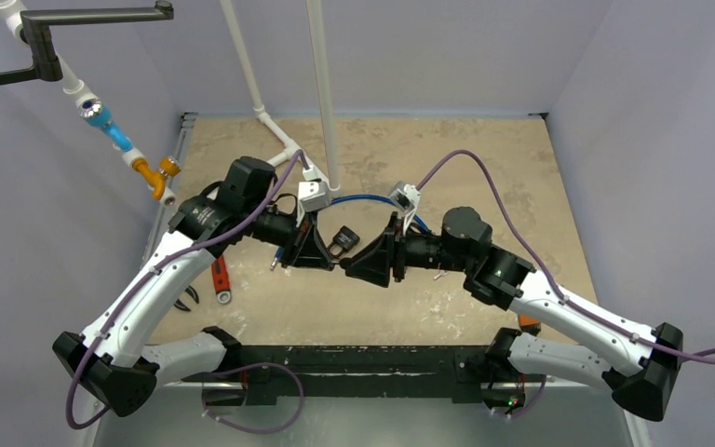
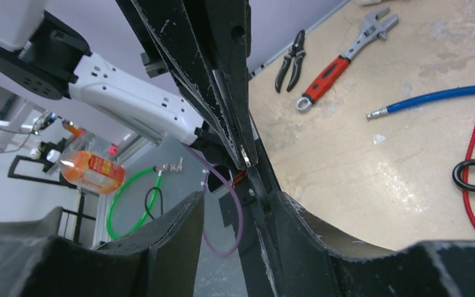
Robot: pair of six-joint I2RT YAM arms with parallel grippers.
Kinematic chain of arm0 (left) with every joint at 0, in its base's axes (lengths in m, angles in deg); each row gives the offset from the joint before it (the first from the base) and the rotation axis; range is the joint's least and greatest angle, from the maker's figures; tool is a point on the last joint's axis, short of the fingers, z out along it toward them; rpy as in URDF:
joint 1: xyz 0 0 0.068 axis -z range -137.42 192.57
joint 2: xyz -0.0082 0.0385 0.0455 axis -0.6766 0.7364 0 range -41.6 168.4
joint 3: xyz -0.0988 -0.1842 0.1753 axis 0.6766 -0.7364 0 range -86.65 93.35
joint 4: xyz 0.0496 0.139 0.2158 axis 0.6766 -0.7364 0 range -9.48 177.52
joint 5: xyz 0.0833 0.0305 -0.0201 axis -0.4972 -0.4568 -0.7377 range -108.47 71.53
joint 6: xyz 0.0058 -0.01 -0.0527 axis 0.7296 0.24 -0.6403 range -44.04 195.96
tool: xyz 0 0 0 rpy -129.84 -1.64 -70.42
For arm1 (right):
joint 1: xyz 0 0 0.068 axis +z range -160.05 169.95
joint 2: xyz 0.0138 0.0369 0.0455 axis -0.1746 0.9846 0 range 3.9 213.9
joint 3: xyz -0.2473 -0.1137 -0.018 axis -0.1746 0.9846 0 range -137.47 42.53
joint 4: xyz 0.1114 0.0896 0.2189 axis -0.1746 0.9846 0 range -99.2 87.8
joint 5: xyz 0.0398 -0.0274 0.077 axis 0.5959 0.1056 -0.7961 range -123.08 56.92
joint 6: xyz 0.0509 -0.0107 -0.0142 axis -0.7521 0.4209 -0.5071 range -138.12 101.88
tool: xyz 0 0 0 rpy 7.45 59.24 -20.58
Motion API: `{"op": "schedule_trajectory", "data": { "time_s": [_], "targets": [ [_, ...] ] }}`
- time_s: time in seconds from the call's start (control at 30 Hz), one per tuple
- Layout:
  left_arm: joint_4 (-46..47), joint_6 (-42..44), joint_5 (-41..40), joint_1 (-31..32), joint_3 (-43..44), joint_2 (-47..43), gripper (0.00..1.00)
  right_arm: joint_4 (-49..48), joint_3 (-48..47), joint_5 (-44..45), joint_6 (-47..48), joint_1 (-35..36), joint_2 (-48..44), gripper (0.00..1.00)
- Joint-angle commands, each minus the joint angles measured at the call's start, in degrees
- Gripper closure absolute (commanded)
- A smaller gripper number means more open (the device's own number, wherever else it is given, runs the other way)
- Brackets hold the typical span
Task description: Unlock with the key
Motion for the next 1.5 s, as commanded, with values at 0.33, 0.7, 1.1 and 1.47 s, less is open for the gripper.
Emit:
{"op": "schedule_trajectory", "data": {
  "time_s": [0.33, 0.7, 1.1, 1.47],
  "targets": [
    [5.1, -6.5, 0.4, -0.7, 0.5, -1.3, 1.00, -16.8, 4.4, 1.7, -7.4, -0.1, 0.2, 0.66],
    [7.3, -8.2, 0.5, -1.4, 0.5, -1.1, 1.00, -19.6, 5.8, 0.8, -9.3, -0.1, 0.9, 0.85],
    [3.9, -5.7, -12.1, -1.8, 4.8, 5.0, 0.21, -13.3, 6.4, 2.0, -10.3, -4.0, -1.4, 1.00],
    [12.9, -3.8, -34.9, -1.0, 0.5, 18.3, 0.00, 9.0, 7.9, 15.2, -8.5, -9.8, -15.8, 1.00]
  ]
}}
